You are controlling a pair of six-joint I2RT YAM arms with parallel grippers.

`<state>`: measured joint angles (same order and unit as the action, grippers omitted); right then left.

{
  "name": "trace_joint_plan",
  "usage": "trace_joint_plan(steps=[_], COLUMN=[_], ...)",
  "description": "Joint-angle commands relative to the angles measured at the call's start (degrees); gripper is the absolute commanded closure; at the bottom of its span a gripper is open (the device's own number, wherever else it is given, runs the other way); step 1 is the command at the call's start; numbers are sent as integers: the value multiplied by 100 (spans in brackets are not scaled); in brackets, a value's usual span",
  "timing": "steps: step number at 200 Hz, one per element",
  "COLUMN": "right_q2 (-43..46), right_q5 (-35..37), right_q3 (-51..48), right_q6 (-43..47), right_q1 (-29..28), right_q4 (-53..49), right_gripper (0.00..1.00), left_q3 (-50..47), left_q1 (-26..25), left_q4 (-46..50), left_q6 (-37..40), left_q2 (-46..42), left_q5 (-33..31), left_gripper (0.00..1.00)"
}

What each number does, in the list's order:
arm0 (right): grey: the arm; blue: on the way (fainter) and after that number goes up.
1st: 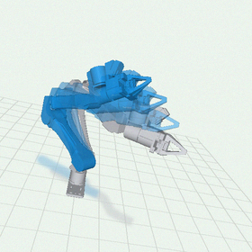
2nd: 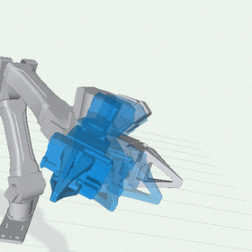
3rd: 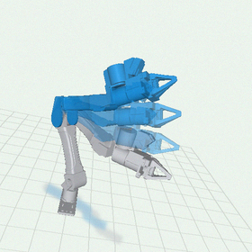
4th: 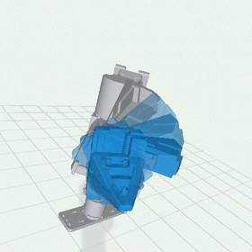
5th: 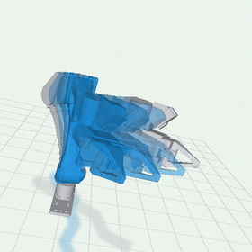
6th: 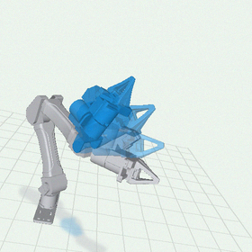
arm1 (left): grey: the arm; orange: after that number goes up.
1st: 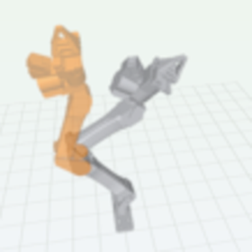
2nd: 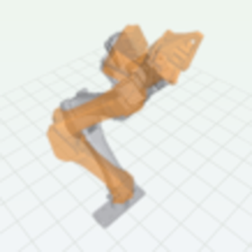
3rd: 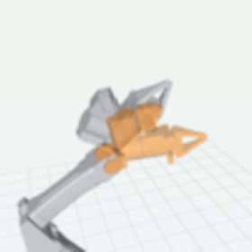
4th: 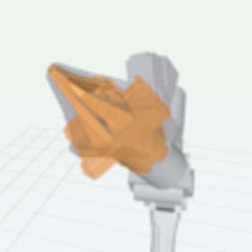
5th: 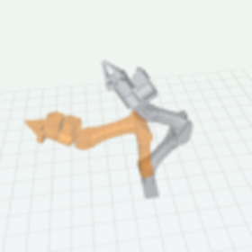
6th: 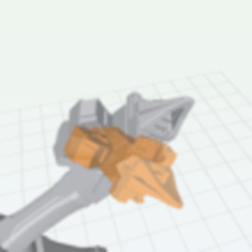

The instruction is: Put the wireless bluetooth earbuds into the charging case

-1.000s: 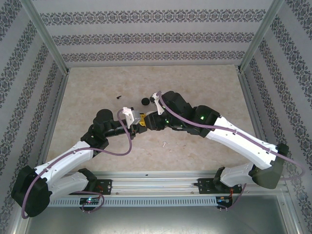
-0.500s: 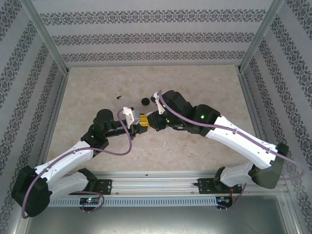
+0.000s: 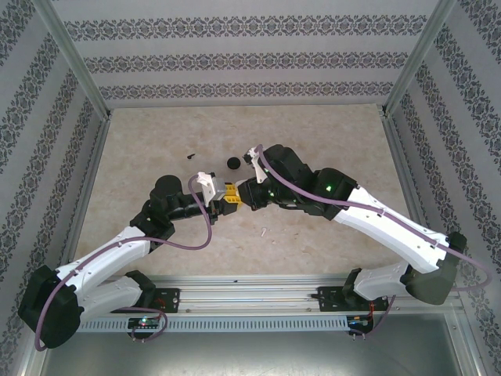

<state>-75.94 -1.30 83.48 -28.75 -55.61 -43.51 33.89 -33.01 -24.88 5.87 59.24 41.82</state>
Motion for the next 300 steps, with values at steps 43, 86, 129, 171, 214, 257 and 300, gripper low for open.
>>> trace_joint_plan(steps=[43,86,129,171,214,257,300], right_q2=[372,536,535,475,422,405,387], right_q5=[202,375,358,262,174,139,99], right_q3=[67,-75,-233,-332,-446,-535,-518], right_q6=[-231,-350,-459,-550,-647,-712,-777], right_q1=[59,112,152,178,180,182,183], right_q4=[113,145,244,389,485,501,472], right_gripper=[84,84,84,84,84,84,84], left_q3=[161,156,160,145,150,151,143], left_q1=[-47,-47,-47,-47,-47,-47,-47], left_q4=[-184,-189,-203,-202,-219,-234,-243], left_q6=[-68,-51,-68,-77,-77,-78,-78], left_q2=[61,57,61,52,52,52,54], left_q5=[21,8,19,15,2,9,1], left_gripper=[89,89,88,88,88,88,88])
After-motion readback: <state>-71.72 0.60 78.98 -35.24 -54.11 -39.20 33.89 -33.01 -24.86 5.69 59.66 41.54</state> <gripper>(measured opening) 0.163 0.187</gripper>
